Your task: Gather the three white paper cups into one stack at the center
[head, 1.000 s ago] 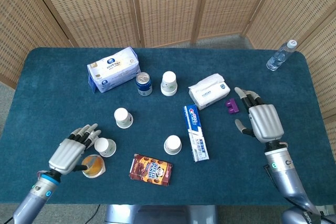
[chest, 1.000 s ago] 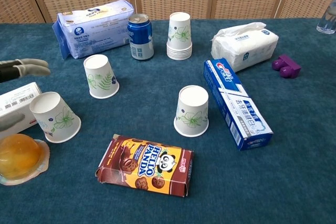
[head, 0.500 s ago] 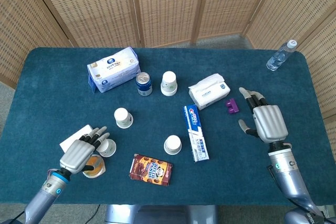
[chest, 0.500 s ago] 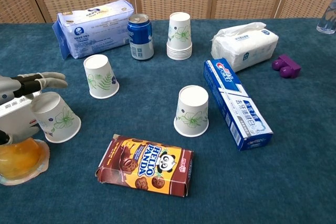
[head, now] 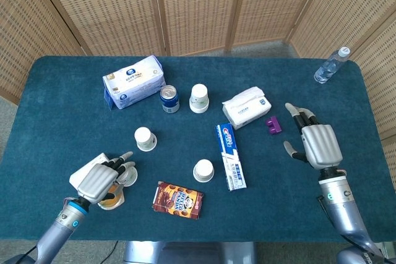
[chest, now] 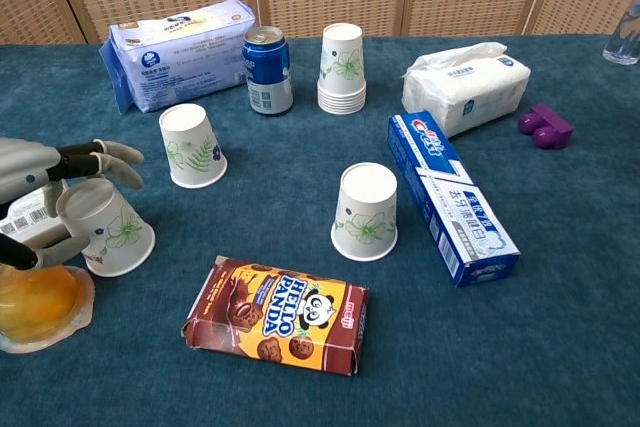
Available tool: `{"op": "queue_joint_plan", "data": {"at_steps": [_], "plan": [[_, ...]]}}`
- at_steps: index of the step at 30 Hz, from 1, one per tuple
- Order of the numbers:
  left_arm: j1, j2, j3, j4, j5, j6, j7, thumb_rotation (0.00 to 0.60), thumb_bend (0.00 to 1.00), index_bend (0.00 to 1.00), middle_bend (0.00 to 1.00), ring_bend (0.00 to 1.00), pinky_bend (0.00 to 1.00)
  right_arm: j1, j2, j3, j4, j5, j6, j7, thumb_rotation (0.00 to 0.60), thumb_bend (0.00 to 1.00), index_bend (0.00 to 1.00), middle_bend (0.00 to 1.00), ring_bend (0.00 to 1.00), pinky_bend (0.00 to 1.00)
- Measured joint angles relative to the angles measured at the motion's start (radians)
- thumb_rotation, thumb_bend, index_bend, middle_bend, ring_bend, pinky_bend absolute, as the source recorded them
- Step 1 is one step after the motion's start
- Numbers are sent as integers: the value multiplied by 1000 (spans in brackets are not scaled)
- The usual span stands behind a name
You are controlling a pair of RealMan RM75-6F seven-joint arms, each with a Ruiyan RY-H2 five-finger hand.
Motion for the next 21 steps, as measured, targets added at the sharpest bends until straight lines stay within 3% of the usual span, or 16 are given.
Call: {"op": "queue_joint_plan", "data": {"at_steps": [9,18,21], "plan": [[9,15,6,12,14,36,-49,600,465,249,197,328,513,-4,1,10,-5,1,-3,-3,600,368,27,200,174,586],[0,9,13,23,4,17,-54,600,465,189,164,265,466,-6,-4,14,-1,5,-13,1,600,369,27,200,174,586],[-4,3,13,27,5,15,-55,600,465,223,177,289,473,-8,-4,15,-1,2,-13,1,600,369,26,200,174,586]]}}
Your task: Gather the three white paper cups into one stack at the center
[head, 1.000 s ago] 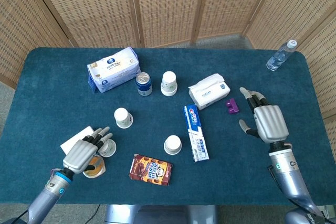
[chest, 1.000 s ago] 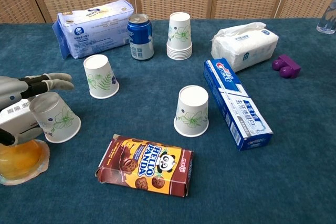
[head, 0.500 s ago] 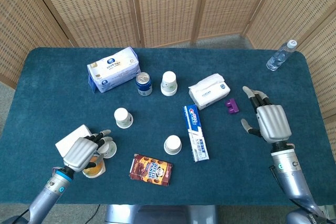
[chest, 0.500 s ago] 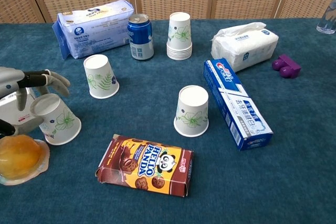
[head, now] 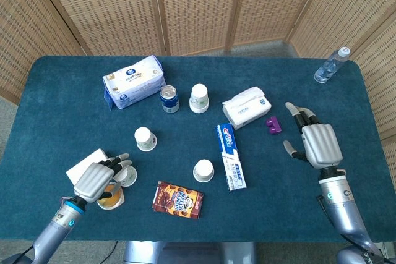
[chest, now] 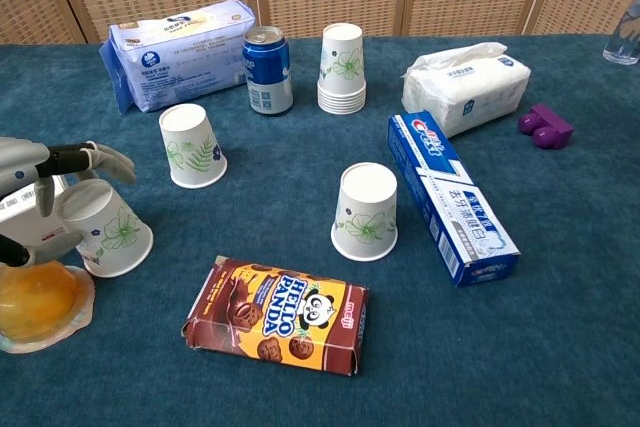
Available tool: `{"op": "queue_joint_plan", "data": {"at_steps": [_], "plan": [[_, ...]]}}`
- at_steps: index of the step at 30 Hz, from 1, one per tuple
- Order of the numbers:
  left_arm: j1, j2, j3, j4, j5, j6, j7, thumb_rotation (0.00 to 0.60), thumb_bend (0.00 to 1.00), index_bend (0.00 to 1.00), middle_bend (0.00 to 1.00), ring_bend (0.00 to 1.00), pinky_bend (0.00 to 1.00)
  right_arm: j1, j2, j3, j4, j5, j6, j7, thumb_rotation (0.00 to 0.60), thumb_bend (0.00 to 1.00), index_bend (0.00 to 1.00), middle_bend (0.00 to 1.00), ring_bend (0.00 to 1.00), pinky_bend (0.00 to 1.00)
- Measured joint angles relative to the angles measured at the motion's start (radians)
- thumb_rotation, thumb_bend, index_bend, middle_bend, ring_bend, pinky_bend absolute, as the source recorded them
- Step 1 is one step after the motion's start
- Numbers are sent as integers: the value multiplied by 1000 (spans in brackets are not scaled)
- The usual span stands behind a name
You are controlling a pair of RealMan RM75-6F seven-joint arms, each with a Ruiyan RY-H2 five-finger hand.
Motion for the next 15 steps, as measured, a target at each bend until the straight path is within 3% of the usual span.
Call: {"op": "queue_joint_plan", "data": {"at_steps": [8,15], "plan": [[-2,-17,-2,16,6,14,-3,600,466,332,274,370,548,-8,5,2,-2,-3,4,3,600,369,27,200,173,586],[-3,0,-7,-4,16,33,-27,600,466,333,279,374,553,-11,8,7,-5,0,4,3,600,370,27,200,174,586]]}}
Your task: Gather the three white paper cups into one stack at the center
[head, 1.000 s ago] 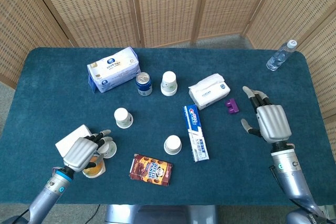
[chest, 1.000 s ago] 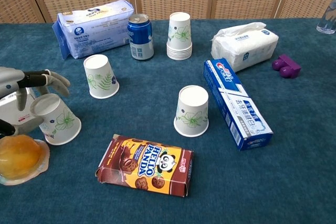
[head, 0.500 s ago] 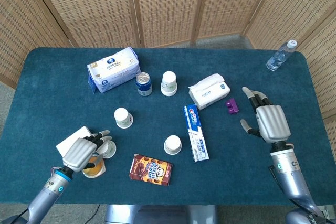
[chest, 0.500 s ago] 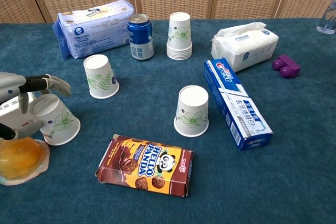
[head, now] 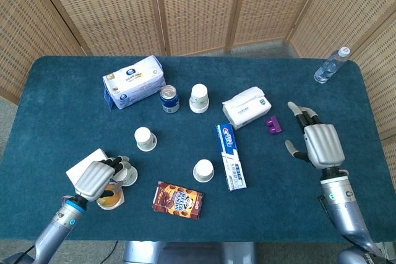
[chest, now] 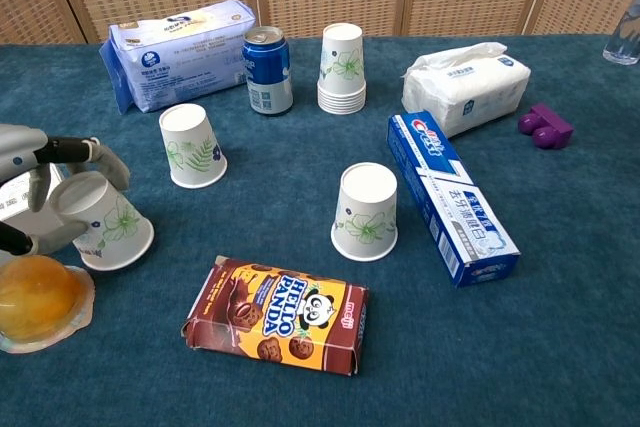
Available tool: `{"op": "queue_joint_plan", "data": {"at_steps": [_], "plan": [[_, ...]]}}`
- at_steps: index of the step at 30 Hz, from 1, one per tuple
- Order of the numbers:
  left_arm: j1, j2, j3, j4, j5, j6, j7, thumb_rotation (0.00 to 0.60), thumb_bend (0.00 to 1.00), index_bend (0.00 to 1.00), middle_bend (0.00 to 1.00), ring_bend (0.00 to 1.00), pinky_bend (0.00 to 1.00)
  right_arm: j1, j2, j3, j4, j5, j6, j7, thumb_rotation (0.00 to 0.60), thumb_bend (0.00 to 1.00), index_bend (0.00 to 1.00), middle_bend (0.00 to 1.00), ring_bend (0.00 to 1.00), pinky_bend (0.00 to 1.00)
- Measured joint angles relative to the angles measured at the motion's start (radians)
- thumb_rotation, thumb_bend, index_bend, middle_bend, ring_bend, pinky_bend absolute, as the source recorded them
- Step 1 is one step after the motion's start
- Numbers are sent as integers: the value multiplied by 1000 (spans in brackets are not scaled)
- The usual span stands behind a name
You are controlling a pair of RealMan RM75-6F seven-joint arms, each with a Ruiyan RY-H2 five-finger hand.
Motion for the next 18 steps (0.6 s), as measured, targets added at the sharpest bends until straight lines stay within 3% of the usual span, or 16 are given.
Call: {"op": "queue_joint_plan", "data": {"at_steps": [18], "plan": [[-83,104,-73,-168,29,-16,-68,600,465,329,276,374,551,2,6,10,23,8,2,-36,600,369,28,200,174,577]]}}
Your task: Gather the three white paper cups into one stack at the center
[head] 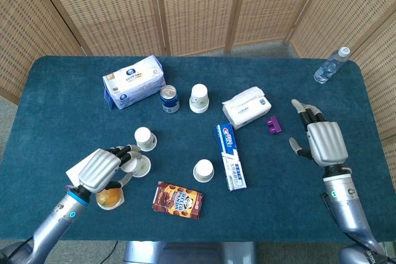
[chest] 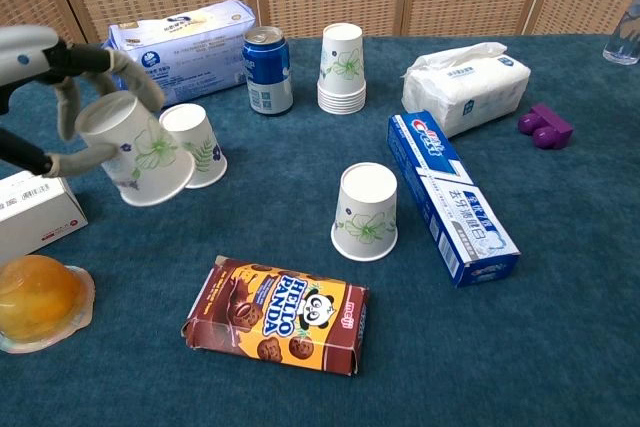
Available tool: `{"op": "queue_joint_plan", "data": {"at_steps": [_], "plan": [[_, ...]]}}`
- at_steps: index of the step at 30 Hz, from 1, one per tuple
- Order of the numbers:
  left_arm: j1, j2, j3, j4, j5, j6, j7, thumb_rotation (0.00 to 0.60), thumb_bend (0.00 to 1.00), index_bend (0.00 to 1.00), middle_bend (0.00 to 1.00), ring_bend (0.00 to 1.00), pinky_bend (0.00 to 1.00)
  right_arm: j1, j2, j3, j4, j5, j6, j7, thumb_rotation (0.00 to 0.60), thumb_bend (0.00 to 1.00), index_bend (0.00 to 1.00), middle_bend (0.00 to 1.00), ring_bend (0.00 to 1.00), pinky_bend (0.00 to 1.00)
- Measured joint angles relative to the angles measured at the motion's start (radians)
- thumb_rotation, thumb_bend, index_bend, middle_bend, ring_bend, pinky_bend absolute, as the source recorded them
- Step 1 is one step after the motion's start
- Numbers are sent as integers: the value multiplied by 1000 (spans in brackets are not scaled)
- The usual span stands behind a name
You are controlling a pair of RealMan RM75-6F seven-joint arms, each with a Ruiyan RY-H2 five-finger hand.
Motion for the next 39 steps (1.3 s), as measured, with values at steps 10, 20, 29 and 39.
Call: {"op": "queue_joint_plan", "data": {"at_steps": [10,20,29,39], "plan": [[-70,-36,-46,-13,-4,-42,-2,600,466,328,276,374,548,-11,15,-7,-4,-9,20,-57,600,371,11,196,160,526],[-153,-109,-95,7,-22,-92,-18,600,465,327,276,373,544,-29,50,-10,-35,-10,31,-63,600,371,11,189,157,527],[-239,-188,-129,51,-54,-158,-29,600,465,327,275,370,540,-44,80,-10,-54,-8,40,-62,600,369,10,186,157,526],[-311,-261,-147,99,-104,-214,-1,600,465,327,274,366,531,-62,100,-8,-54,-7,51,-35,600,370,6,186,158,526]]}}
